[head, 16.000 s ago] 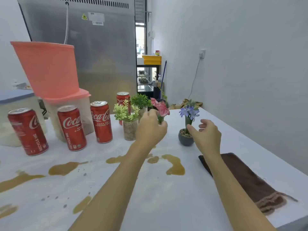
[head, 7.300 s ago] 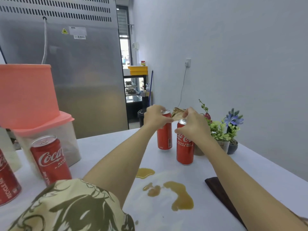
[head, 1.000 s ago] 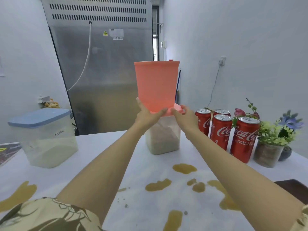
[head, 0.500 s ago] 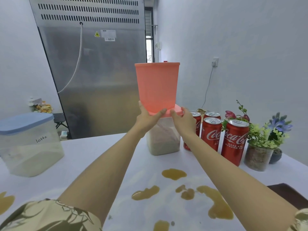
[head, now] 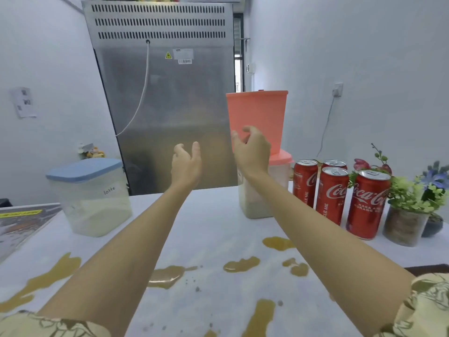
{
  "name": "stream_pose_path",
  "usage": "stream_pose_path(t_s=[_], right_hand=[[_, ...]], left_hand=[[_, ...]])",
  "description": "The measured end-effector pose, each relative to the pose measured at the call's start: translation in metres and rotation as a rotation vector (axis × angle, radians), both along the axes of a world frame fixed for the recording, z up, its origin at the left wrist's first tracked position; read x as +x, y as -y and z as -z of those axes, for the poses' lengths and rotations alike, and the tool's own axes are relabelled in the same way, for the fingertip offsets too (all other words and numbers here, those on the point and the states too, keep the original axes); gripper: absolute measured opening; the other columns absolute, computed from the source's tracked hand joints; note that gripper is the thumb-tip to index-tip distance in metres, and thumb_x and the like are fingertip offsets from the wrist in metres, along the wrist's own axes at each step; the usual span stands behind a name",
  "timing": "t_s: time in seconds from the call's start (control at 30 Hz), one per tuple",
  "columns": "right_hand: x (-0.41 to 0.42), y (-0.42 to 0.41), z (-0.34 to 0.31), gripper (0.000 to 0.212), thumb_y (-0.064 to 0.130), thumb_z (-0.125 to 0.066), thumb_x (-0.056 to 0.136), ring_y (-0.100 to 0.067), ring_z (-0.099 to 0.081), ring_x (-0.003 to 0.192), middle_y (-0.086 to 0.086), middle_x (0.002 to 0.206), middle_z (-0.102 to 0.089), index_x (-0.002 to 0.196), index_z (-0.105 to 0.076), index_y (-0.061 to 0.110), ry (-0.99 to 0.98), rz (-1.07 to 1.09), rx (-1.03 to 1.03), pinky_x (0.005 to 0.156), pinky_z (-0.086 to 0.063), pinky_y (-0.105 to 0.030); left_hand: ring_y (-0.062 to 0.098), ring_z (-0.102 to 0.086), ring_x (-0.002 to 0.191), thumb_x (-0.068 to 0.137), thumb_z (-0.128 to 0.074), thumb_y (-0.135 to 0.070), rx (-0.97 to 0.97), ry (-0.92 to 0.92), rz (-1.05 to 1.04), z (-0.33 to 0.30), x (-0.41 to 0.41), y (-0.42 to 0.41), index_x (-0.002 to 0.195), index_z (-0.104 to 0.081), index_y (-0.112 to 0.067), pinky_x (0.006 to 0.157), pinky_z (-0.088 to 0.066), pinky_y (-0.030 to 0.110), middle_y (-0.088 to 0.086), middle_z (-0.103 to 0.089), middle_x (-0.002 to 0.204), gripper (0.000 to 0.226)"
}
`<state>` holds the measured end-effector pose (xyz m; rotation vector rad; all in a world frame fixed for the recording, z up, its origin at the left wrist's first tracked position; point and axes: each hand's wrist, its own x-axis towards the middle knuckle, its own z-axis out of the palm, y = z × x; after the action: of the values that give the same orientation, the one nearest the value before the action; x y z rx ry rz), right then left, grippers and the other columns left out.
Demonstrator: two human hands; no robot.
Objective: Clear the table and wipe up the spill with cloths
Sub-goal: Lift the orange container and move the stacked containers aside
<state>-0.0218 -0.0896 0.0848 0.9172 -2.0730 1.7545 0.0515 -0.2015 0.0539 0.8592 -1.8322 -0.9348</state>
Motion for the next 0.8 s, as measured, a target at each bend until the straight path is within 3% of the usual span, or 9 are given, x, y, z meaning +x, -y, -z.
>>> stream_pose_path(t_s=[0.13,0.27,0.4,0.47,0.57,0.67,0.73,0.8], right_hand=[[0.051,0.042,0.005,0.043,0.036,-0.054,0.093,-0.02,-0.057,0.11,-0.005,0.116,-0.062,0.128,-0.054,0.012,0.09,-0.233,0.031,0.091,-0.042,-0.028],[0.103,0.086,0.014,0.046,0.037,-0.057,0.092,-0.018,-0.052,0.118,-0.005,0.126,-0.057,0.132,-0.051,0.015,0.168,-0.484,0.07,0.092,-0.039,-0.025],[0.133,0.126,0.024,0.051,0.037,-0.059,0.09,-0.019,-0.047,0.124,-0.008,0.134,-0.053,0.136,-0.048,0.017,0.214,-0.617,0.11,0.092,-0.034,-0.023],[0.139,0.146,0.026,0.053,0.037,-0.058,0.091,-0.02,-0.044,0.128,-0.008,0.138,-0.049,0.139,-0.045,0.018,0.229,-0.653,0.147,0.091,-0.032,-0.023],[0.142,0.172,0.026,0.054,0.036,-0.051,0.095,-0.019,-0.037,0.134,-0.005,0.148,-0.037,0.144,-0.035,0.021,0.208,-0.714,0.222,0.094,-0.031,-0.025],[0.14,0.19,0.027,0.057,0.036,-0.046,0.097,-0.018,-0.03,0.138,0.0,0.153,-0.028,0.148,-0.026,0.021,0.168,-0.739,0.3,0.1,-0.029,-0.026],[0.137,0.197,0.028,0.058,0.036,-0.045,0.098,-0.018,-0.029,0.139,0.002,0.154,-0.026,0.149,-0.023,0.02,0.152,-0.738,0.337,0.101,-0.028,-0.026],[0.131,0.205,0.03,0.06,0.037,-0.045,0.098,-0.018,-0.028,0.139,0.002,0.155,-0.024,0.15,-0.021,0.018,0.169,-0.733,0.358,0.102,-0.027,-0.026]], left_hand=[[0.026,-0.048,0.116,0.098,-0.038,-0.031,-0.146,-0.008,-0.233,-0.007,0.057,0.023,0.135,-0.036,-0.006,0.091,-0.039,0.032,0.013,-0.044,0.134,0.044],[0.032,-0.047,0.115,0.093,-0.047,-0.023,-0.169,0.074,-0.431,0.001,0.118,0.054,0.13,-0.042,-0.008,0.098,-0.042,0.043,0.015,-0.047,0.128,0.04],[0.032,-0.039,0.119,0.092,-0.052,-0.026,-0.13,0.186,-0.562,0.01,0.166,0.079,0.132,-0.04,-0.008,0.099,-0.035,0.037,0.017,-0.041,0.131,0.045],[0.034,-0.037,0.122,0.09,-0.055,-0.034,-0.02,0.204,-0.561,0.013,0.182,0.093,0.136,-0.034,-0.009,0.099,-0.035,0.04,0.018,-0.035,0.135,0.057],[0.038,-0.032,0.13,0.085,-0.06,-0.047,0.21,0.149,-0.429,0.016,0.193,0.114,0.147,-0.009,-0.015,0.103,-0.034,0.044,0.02,-0.023,0.144,0.087],[0.036,-0.028,0.135,0.084,-0.06,-0.051,0.282,0.107,-0.31,0.02,0.189,0.126,0.149,0.01,-0.029,0.102,-0.035,0.042,0.019,-0.017,0.15,0.098],[0.033,-0.033,0.132,0.086,-0.06,-0.049,0.213,0.107,-0.264,0.023,0.184,0.132,0.149,0.003,-0.033,0.096,-0.038,0.037,0.014,-0.029,0.147,0.09],[0.03,-0.042,0.123,0.086,-0.06,-0.047,0.134,0.096,-0.264,0.026,0.181,0.138,0.146,-0.019,-0.032,0.092,-0.04,0.034,0.012,-0.042,0.138,0.074]])
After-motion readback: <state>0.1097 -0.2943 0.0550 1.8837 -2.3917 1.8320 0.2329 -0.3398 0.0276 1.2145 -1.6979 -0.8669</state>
